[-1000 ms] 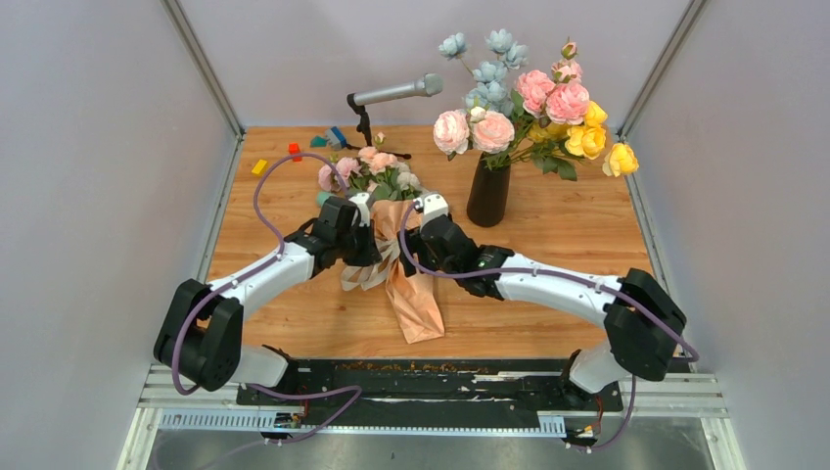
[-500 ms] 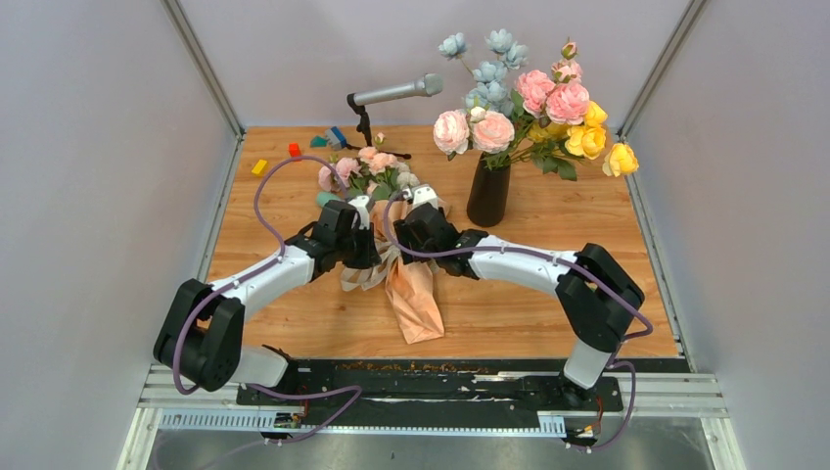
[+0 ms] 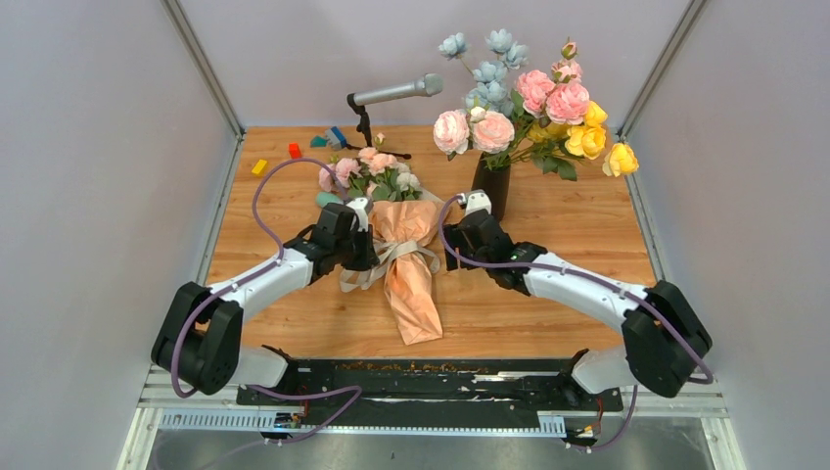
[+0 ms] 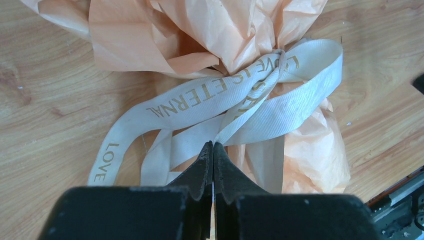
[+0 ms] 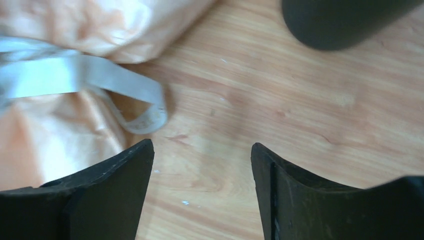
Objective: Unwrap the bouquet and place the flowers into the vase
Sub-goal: Untie the ribbon from the wrapping paper.
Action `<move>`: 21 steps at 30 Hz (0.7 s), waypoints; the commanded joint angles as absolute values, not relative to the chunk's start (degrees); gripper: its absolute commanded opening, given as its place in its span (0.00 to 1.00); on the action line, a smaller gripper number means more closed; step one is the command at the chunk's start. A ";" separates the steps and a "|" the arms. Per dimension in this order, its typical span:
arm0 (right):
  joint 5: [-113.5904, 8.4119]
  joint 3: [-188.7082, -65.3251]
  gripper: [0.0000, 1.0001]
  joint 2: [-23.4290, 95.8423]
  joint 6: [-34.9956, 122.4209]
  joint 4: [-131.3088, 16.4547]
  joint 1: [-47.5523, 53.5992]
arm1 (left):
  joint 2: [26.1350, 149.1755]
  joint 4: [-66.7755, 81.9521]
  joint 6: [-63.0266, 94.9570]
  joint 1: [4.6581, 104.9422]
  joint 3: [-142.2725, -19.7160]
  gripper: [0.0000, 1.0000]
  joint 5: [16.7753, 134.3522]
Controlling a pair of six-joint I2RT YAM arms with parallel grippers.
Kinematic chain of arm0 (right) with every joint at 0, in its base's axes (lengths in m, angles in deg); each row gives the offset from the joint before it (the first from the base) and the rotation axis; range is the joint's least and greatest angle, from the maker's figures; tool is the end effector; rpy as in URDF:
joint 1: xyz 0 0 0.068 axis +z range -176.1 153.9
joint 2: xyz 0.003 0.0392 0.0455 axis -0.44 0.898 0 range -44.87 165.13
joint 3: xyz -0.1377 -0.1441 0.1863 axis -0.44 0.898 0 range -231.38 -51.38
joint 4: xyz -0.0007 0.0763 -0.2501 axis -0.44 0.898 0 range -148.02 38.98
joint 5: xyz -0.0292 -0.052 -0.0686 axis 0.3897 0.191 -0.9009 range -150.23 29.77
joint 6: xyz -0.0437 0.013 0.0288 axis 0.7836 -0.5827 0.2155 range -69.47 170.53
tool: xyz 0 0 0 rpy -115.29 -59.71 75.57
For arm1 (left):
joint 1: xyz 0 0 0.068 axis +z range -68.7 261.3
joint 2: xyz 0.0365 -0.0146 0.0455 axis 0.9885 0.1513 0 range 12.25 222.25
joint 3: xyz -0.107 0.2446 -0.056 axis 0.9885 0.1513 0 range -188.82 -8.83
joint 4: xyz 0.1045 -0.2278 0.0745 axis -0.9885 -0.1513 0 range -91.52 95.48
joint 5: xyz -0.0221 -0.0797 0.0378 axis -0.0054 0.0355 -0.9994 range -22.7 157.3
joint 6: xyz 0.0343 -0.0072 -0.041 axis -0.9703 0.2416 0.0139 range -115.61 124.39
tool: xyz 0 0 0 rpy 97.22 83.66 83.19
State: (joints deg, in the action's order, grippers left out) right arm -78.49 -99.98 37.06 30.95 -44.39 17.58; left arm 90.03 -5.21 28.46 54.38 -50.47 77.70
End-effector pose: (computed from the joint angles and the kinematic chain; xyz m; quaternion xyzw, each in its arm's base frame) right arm 0.2204 0.1951 0.2116 -0.1349 0.9104 0.0642 0.3858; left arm 0.2395 -0.1288 0.1959 0.0564 0.9249 -0.2338 0.2944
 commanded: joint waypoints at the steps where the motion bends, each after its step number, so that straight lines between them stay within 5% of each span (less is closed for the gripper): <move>1: -68.35 -101.10 0.74 31.03 37.89 -51.77 19.05 | 87.63 -3.47 27.59 54.32 -49.69 0.00 77.09; 21: -67.74 -120.67 0.81 52.75 39.33 -50.66 25.13 | 88.12 -0.82 29.02 54.32 -48.76 0.00 78.88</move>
